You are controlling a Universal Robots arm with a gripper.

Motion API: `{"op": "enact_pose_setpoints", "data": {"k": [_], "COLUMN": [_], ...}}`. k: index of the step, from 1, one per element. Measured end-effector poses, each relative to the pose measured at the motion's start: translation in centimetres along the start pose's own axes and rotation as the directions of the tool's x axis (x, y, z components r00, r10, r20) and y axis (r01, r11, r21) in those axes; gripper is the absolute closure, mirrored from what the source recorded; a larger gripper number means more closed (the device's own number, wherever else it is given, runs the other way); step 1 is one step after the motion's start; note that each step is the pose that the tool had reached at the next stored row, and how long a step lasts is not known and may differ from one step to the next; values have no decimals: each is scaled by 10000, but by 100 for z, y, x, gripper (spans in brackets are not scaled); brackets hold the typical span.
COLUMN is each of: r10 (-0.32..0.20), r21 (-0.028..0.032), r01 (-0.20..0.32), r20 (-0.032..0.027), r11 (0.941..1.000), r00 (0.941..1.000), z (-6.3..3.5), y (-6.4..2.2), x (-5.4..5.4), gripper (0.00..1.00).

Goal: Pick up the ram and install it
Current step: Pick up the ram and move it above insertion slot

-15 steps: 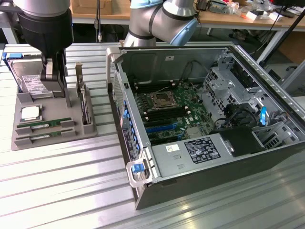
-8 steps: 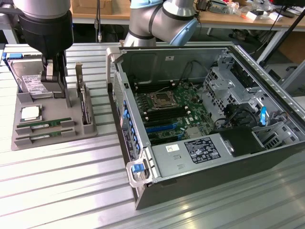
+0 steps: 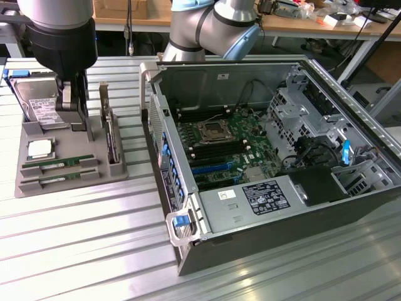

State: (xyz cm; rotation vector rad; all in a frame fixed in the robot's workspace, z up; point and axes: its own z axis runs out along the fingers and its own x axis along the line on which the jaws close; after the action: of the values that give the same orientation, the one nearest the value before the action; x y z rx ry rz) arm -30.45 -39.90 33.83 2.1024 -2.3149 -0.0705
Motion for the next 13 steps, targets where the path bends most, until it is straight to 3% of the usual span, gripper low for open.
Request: {"op": "enact_pose_setpoints", "data": {"k": [4,13], "r10": [-637,-655], "r21": [-11,-13], "r01": [637,655], "r20": [-27,-30], "r11": [9980,9979], "r00": [9980,9978], "z": [16,67], "y": [0,56], "x": [0,7], "gripper": [64,64]}}
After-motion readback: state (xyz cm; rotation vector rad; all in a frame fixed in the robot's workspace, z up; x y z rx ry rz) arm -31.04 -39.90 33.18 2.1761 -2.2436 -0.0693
